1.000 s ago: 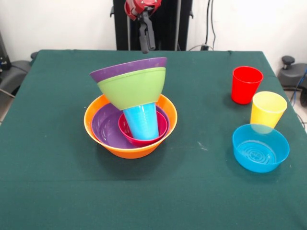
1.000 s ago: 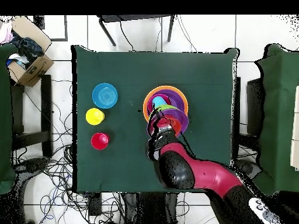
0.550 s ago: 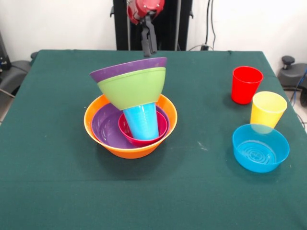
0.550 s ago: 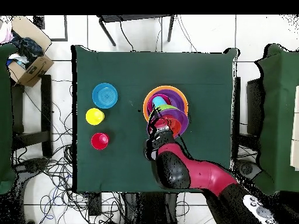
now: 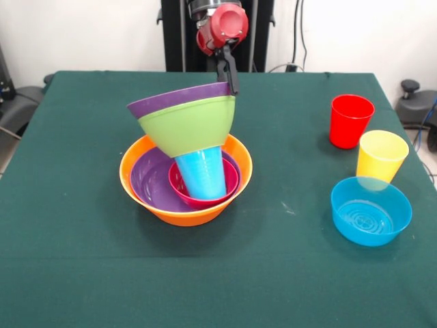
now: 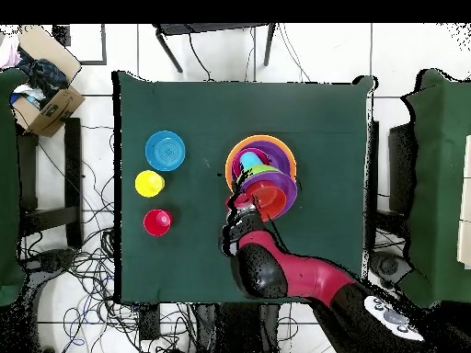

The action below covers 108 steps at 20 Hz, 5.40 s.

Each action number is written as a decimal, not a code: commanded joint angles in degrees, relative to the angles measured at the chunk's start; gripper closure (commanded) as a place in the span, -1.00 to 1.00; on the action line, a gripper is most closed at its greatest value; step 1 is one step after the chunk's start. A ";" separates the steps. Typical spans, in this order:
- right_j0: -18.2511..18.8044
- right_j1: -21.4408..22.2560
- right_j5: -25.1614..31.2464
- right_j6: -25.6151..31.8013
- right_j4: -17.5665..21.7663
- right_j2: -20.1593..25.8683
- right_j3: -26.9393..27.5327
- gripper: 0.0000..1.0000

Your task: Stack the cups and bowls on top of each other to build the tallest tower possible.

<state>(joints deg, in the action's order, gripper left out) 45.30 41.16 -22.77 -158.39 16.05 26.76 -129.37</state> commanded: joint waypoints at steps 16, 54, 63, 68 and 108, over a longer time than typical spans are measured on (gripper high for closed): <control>0.29 3.82 9.62 -1.19 -0.12 2.55 4.19 -1.00; -1.13 1.31 14.49 0.21 2.66 2.33 9.90 -1.00; -1.51 2.14 15.00 -0.09 2.04 2.81 9.72 -1.00; -0.82 3.12 16.20 0.08 1.67 3.97 9.87 -1.00; -4.55 7.11 31.37 1.76 -4.12 1.74 15.70 1.00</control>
<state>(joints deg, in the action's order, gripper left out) 44.19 47.73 -4.52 -158.39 15.45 29.19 -120.29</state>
